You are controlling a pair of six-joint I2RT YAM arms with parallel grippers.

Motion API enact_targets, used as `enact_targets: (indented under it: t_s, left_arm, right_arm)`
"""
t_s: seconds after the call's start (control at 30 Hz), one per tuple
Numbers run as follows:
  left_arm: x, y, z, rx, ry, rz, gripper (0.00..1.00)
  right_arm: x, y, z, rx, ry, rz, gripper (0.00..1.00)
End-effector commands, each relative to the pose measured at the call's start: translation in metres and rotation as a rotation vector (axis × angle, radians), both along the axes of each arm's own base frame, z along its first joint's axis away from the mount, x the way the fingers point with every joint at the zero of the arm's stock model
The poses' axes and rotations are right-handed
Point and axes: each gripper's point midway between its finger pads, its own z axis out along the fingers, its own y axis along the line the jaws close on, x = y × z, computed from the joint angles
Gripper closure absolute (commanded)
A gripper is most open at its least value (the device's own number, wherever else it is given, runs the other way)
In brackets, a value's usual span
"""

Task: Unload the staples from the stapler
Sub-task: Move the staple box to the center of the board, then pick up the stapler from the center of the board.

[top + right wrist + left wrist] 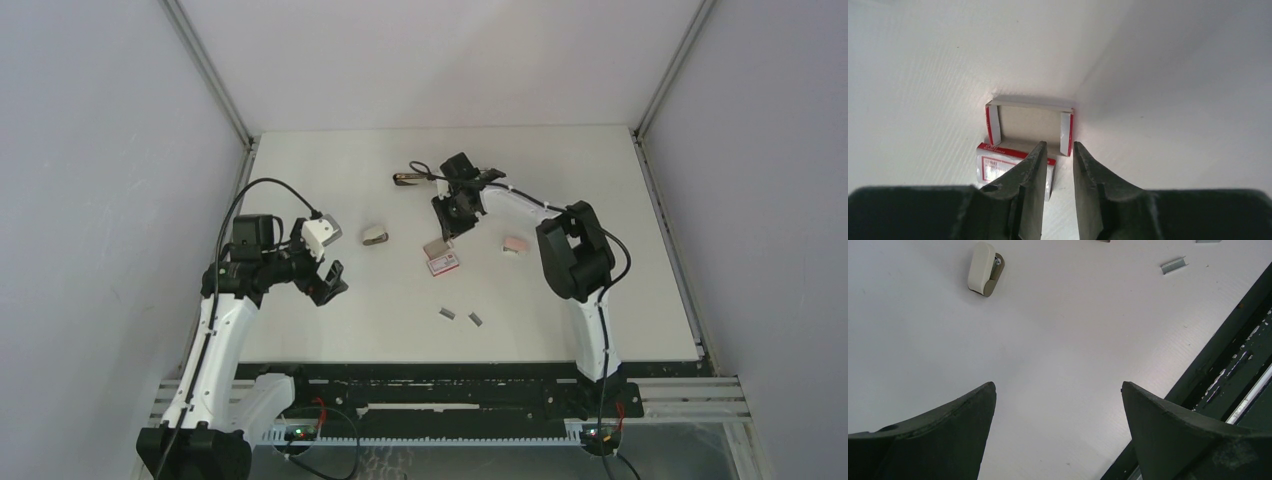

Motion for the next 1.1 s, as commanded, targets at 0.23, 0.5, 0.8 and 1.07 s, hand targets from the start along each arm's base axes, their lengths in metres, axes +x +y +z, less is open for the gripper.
enact_targets:
  t_s: [0.23,0.5,0.8,1.07]
  left_arm:
    - [0.0,0.0,0.0,-0.008,-0.018,0.005,0.0]
    - [-0.002,-0.001,0.002,-0.013,-0.025,-0.004,0.0]
    - [-0.004,-0.003,0.006,-0.022,-0.044,-0.015,0.0]
    - [-0.006,-0.004,0.006,-0.026,-0.043,-0.022,0.0]
  right_arm:
    - [0.008,-0.031,0.104,0.029,-0.254,0.097,0.58]
    - [0.002,-0.08,0.12,-0.077,-0.359,0.236,0.31]
    - [-0.017,-0.131,0.102,-0.05,-0.238,0.442,0.0]
    - [-0.033,-0.133,0.07,-0.075,-0.205,0.601,0.0]
